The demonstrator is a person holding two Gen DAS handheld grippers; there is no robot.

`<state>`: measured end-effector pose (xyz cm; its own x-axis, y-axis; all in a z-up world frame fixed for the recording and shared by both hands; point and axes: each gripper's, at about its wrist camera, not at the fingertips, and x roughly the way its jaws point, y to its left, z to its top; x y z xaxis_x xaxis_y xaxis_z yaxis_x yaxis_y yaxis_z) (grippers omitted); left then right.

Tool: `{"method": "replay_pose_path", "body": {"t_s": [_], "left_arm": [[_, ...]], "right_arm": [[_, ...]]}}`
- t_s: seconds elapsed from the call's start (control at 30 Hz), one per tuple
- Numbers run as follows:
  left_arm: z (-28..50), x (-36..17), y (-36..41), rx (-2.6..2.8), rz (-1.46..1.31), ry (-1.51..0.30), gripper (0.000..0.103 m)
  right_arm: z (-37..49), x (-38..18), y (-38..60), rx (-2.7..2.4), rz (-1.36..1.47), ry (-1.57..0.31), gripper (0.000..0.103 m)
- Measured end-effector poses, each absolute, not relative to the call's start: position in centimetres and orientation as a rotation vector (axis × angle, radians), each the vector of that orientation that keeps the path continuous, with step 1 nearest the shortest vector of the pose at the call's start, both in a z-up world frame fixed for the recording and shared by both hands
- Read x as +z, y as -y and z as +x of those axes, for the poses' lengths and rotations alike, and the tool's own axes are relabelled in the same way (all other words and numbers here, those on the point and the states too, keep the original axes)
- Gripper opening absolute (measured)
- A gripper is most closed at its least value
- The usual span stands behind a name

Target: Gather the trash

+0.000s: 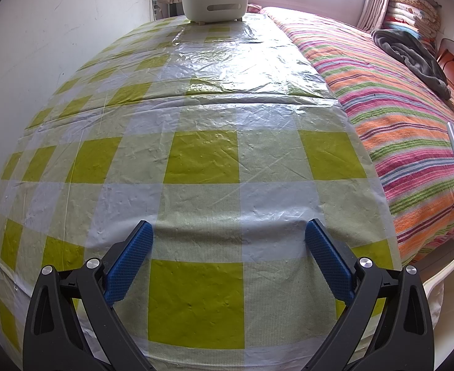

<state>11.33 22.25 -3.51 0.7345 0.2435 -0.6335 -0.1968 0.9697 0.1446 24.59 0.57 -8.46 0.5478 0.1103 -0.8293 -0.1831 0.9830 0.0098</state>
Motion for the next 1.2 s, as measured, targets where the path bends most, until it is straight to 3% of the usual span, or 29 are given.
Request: {"method": "replay_pose_path", "body": {"t_s": [1.2], "left_arm": [[11.30,-3.68,-22.20,0.229,0.069,-0.718,0.082]], "right_arm": [[24.62,-8.43,-0.53,0.175,-0.082,-0.976,0.098]]}}
